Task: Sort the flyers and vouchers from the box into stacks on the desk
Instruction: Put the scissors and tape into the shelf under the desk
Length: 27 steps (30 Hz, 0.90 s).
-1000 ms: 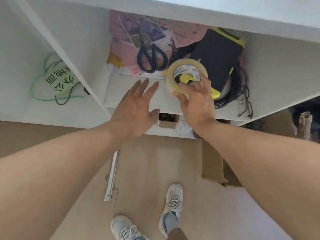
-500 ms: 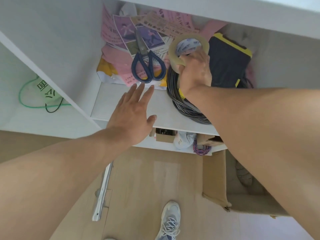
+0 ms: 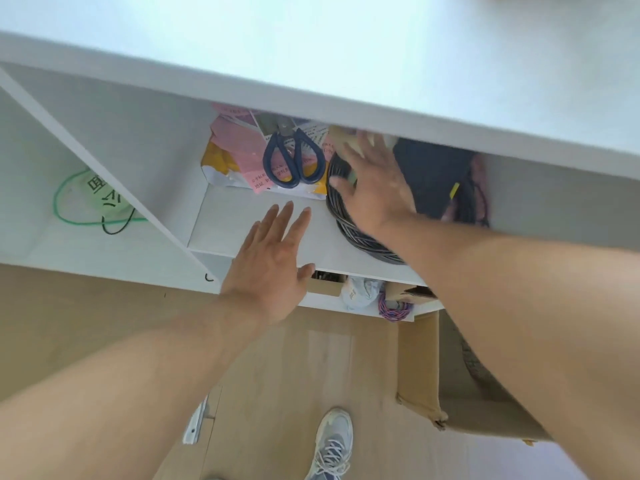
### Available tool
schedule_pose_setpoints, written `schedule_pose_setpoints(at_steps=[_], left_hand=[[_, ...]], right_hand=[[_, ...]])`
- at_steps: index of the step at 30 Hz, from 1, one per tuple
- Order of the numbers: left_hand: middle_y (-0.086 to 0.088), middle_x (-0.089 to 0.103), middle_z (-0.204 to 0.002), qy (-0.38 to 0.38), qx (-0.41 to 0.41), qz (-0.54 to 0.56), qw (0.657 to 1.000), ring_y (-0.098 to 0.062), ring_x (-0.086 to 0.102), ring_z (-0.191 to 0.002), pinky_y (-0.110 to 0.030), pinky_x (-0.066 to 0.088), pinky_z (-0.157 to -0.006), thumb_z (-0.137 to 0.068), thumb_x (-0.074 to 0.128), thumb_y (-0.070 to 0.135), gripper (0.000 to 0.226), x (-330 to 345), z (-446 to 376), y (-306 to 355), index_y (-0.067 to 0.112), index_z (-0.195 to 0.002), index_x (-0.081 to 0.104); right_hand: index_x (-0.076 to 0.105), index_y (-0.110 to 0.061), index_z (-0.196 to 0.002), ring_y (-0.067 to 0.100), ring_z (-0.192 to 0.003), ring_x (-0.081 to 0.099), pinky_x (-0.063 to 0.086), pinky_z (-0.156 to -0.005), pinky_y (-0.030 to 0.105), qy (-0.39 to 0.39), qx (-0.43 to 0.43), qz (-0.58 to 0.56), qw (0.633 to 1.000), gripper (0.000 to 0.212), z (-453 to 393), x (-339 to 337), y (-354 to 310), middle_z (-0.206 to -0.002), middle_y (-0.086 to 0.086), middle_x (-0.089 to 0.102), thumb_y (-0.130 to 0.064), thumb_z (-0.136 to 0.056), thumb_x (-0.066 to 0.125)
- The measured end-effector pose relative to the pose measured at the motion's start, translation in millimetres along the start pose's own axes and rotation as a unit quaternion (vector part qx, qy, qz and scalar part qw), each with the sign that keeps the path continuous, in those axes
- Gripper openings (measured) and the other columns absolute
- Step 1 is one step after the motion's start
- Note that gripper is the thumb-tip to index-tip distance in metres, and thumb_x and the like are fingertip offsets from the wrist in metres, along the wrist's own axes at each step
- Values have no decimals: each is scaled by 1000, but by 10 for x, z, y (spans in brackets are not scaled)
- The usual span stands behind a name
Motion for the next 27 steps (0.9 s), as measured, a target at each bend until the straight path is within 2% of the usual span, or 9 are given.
schedule_pose_setpoints(at_steps=[4, 8, 12, 15, 17, 22, 24, 27], left_hand=[[2, -17, -167, -24, -26, 18, 999, -18, -13, -155, -38, 2, -127, -104, 45, 41, 78, -215, 449, 54, 29, -160, -8], [-2, -11, -168, -29, -12, 14, 999, -23, -8, -156, -42, 7, -127, -101, 48, 31, 76, -624, 1054, 172, 26, -161, 1], [-4, -2, -169, 2, -15, 28, 999, -23, -3, -156, -41, 9, -127, -101, 50, 34, 73, -1133, 1520, 355, 30, -161, 8], [-1, -6, -169, 7, -12, 18, 1000, -21, -6, -156, -39, 5, -127, -102, 48, 37, 71, -1477, 1776, 474, 36, -160, 6], [1, -10, -169, 23, -6, 15, 1000, -19, -8, -156, -40, 5, -127, -102, 48, 37, 72, -1719, 1860, 536, 38, -159, 4], [4, -13, -168, 94, 18, 24, 995, -14, -15, -154, -41, 3, -128, -103, 46, 39, 72, -2323, 1834, 712, 38, -160, 2], [4, -16, -168, 106, 22, 15, 994, -13, -16, -154, -37, -2, -127, -104, 43, 39, 70, -2497, 1810, 824, 39, -160, 1], [4, -21, -167, 117, 28, 2, 993, -14, -19, -153, -34, -6, -125, -105, 39, 40, 69, -2701, 1753, 1017, 38, -160, -3]], right_hand=[[21, -28, -159, 16, -155, -3, 5, -123, 32, -92, 31, -44, 994, 60, 790, 20, -293, -168, -3, 8, -41, -105, 43], [21, -34, -159, 11, -154, 0, 7, -124, 32, -141, 28, -71, 987, 56, 1423, -318, -702, -167, -10, 9, -46, -106, 36], [30, -31, -156, 11, -153, 12, 20, -123, 35, -120, 25, -91, 988, 53, 1743, -833, -1051, -165, -9, 22, -45, -105, 38], [35, -30, -154, 10, -151, 19, 24, -121, 33, -95, 31, -109, 989, 53, 1893, -1238, -1247, -163, -8, 27, -45, -104, 43], [36, -31, -154, 10, -149, 23, 27, -121, 33, -77, 5, -105, 991, 53, 1913, -1519, -1391, -162, -9, 30, -45, -104, 45], [42, -29, -151, 10, -143, 36, 37, -115, 33, 28, -41, -97, 994, 49, 1686, -2302, -1619, -156, -9, 40, -42, -104, 46], [43, -27, -150, 13, -141, 37, 37, -114, 34, 68, -35, -98, 992, 47, 1553, -2578, -1598, -155, -6, 42, -38, -105, 48], [38, -28, -153, 18, -145, 29, 29, -119, 39, 84, 2, -76, 994, 49, 1305, -2871, -1391, -159, -5, 35, -37, -105, 46]])
Point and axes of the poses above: each hand's wrist, its own z-axis away from the middle knuckle, its own x-axis out of the palm, y = z × x, the point moved 6 cm from there along -z, towards the middle knuckle
